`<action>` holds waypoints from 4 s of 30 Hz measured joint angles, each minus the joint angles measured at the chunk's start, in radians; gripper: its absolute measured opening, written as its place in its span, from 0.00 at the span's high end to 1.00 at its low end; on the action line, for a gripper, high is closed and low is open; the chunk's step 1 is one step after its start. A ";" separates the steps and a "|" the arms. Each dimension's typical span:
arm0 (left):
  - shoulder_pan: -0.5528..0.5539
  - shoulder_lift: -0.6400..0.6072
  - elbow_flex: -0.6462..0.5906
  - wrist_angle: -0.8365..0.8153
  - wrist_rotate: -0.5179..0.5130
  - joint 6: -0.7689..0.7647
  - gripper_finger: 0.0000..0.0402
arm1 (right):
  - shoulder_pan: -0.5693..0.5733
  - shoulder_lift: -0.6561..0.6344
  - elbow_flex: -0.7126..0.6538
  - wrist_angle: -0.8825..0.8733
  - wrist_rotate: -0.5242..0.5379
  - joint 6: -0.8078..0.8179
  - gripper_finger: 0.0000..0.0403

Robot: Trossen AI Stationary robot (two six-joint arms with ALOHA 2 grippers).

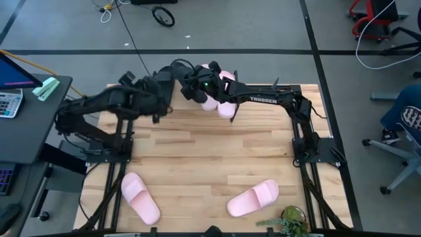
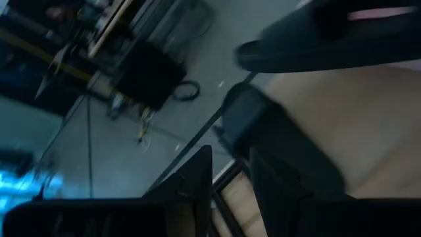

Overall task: Pick and place slides into the shelf
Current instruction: Put the black slipper on the shelf

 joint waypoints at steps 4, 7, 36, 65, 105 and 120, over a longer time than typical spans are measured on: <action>0.111 0.001 0.000 0.018 0.001 0.034 0.73 | -0.003 0.008 -0.003 -0.011 -0.020 0.034 0.68; 0.177 0.009 0.000 0.108 0.002 0.163 0.73 | -0.007 0.008 -0.022 -0.007 -0.025 0.099 0.68; 0.738 0.009 -0.406 0.846 0.747 0.679 0.97 | 0.076 0.009 -0.024 -0.216 -0.036 -0.002 0.97; 0.728 0.028 -0.447 1.114 0.993 0.576 0.99 | 0.088 0.009 -0.024 -0.191 -0.168 0.028 0.99; 0.600 -0.087 -0.444 0.833 0.912 0.493 0.99 | 0.174 -0.081 -0.023 -0.597 0.059 0.170 1.00; 0.651 -0.055 -0.444 0.854 0.855 0.486 0.99 | 0.102 -0.081 -0.023 -0.668 0.048 0.432 1.00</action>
